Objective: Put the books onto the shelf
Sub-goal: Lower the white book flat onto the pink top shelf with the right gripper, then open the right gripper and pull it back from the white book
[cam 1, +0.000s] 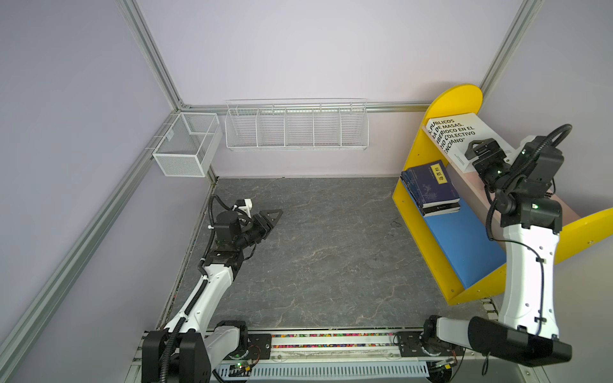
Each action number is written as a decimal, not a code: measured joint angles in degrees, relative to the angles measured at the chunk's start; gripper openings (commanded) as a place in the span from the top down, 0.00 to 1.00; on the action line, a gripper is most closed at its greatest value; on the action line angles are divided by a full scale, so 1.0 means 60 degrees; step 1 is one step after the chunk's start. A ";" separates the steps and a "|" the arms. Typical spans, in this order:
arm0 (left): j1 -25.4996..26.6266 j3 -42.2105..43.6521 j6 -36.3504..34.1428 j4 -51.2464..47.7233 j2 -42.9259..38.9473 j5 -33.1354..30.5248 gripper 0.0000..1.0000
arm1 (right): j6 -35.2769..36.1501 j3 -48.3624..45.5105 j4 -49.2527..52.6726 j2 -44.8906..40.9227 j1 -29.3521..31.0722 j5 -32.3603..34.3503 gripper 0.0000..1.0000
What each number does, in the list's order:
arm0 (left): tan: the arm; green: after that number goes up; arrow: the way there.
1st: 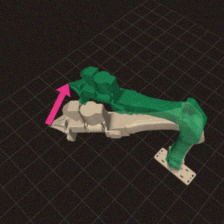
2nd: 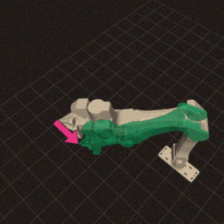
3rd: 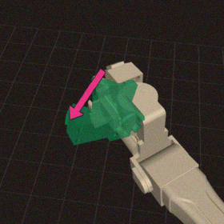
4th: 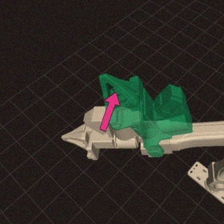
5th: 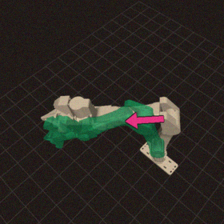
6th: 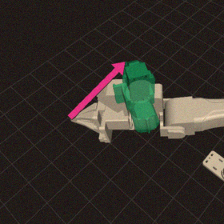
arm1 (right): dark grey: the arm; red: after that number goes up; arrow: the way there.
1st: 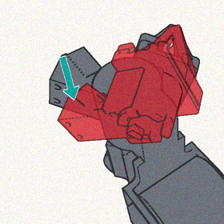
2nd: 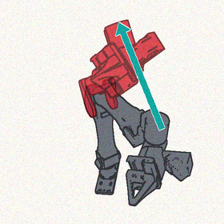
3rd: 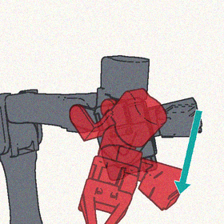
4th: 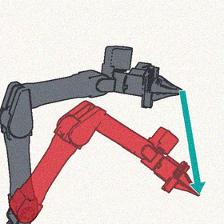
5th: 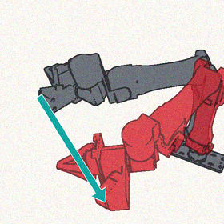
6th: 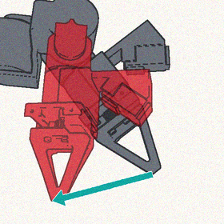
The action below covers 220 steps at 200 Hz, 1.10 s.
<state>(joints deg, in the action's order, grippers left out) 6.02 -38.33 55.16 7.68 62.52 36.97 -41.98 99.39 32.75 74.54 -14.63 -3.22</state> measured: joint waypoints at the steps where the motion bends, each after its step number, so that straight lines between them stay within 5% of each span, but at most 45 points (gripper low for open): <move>1: 0.0000 0.0000 0.0007 0.0000 -0.0004 -0.0007 0.38 | -0.0007 -0.0007 -0.0015 0.0004 0.0000 -0.0022 0.01; 80: 0.0007 0.0004 0.0015 -0.0135 -0.0208 -0.0102 0.38 | 0.0004 0.0146 -0.0998 0.0721 0.0007 -0.0761 0.00; 155: 0.0007 -0.0022 -0.0262 -0.0871 -0.0517 -0.0310 0.34 | 0.0076 -0.0331 -0.1005 0.0135 0.0033 -0.0444 0.12; 210: 0.0007 -0.0495 -0.1056 -0.2266 -0.0885 -0.0871 0.23 | 0.0980 -0.0754 0.0011 -0.1712 0.1082 0.0175 0.12; 220: 0.0007 -0.0634 -0.1231 -0.2488 -0.0918 -0.0984 0.01 | 0.1268 -0.0809 0.0055 -0.2044 0.1373 0.0164 0.12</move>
<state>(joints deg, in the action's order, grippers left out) 6.07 -42.13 47.77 -7.25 57.01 31.07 -34.37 94.54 33.08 62.28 -6.39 -2.24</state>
